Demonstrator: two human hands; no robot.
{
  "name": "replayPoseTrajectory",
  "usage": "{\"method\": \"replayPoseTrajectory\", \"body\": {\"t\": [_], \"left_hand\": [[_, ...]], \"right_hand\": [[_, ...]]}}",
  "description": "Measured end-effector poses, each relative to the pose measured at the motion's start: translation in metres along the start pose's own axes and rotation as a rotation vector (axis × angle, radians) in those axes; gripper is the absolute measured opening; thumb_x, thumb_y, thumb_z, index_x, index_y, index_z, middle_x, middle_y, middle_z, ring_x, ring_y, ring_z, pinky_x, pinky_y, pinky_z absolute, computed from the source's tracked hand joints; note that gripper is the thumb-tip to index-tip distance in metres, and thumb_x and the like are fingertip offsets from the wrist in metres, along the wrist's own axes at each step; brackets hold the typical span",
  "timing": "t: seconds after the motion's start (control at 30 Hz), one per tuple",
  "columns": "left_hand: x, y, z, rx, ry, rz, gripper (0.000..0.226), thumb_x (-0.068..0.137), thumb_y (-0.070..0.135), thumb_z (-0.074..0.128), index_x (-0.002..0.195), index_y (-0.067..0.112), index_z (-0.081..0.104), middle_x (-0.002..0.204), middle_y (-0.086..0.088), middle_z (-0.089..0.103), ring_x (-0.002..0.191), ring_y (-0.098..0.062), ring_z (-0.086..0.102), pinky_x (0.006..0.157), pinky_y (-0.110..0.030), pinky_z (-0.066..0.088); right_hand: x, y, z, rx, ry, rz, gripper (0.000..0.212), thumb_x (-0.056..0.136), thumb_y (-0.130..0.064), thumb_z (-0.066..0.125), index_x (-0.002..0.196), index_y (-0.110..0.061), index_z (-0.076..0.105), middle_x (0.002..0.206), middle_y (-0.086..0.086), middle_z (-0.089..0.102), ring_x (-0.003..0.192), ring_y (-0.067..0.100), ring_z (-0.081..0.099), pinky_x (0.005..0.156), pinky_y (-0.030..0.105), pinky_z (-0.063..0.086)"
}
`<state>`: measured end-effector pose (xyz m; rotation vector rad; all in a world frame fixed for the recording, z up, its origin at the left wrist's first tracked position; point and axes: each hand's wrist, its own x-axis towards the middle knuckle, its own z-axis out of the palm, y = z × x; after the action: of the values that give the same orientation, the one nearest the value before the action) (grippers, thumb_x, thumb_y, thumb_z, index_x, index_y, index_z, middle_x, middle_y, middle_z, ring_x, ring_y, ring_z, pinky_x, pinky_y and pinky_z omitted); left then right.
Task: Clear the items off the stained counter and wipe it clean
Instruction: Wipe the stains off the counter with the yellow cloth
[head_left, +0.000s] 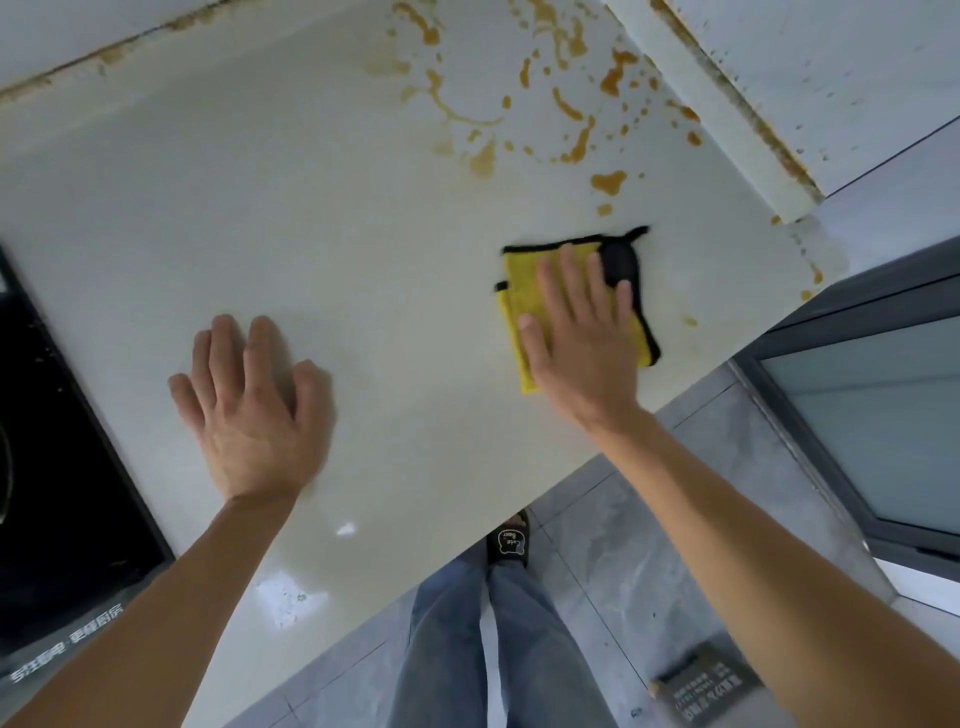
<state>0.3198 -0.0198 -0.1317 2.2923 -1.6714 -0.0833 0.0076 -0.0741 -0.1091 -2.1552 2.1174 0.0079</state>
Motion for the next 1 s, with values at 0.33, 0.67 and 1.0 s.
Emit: {"method": "replayPoseTrajectory", "body": {"t": [0.33,0.67,1.0], "left_hand": [[-0.001,0.003,-0.007,-0.03,-0.008,0.015,0.05,0.094,0.039,0.049,0.14,0.018,0.047,0.152,-0.012,0.042,0.148,-0.034,0.034,0.115,-0.059,0.027],[0.028,0.097,-0.004,-0.013,-0.225,0.252,0.061,0.106,0.054,0.034,0.159,0.023,0.037,0.169,-0.011,0.031,0.157,-0.039,0.024,0.123,-0.066,0.02],[0.039,0.112,0.019,0.027,-0.159,0.336,0.053,0.103,0.044,0.045,0.149,0.018,0.05,0.163,-0.012,0.039,0.153,-0.038,0.032,0.12,-0.062,0.024]], "right_hand": [[-0.042,0.09,-0.001,-0.045,-0.059,-0.089,0.066,0.109,-0.056,0.017,0.168,-0.028,0.009,0.176,-0.003,0.003,0.163,0.021,-0.001,0.131,0.052,0.007],[0.035,0.024,-0.007,-0.011,0.003,-0.051,0.065,0.109,-0.051,0.024,0.167,-0.023,0.017,0.175,0.003,0.011,0.162,0.026,0.007,0.13,0.053,0.006],[0.077,0.103,-0.017,-0.045,-0.054,-0.046,0.069,0.106,-0.056,0.013,0.168,-0.025,0.009,0.176,0.0,0.004,0.163,0.023,0.002,0.13,0.054,0.007]]}}
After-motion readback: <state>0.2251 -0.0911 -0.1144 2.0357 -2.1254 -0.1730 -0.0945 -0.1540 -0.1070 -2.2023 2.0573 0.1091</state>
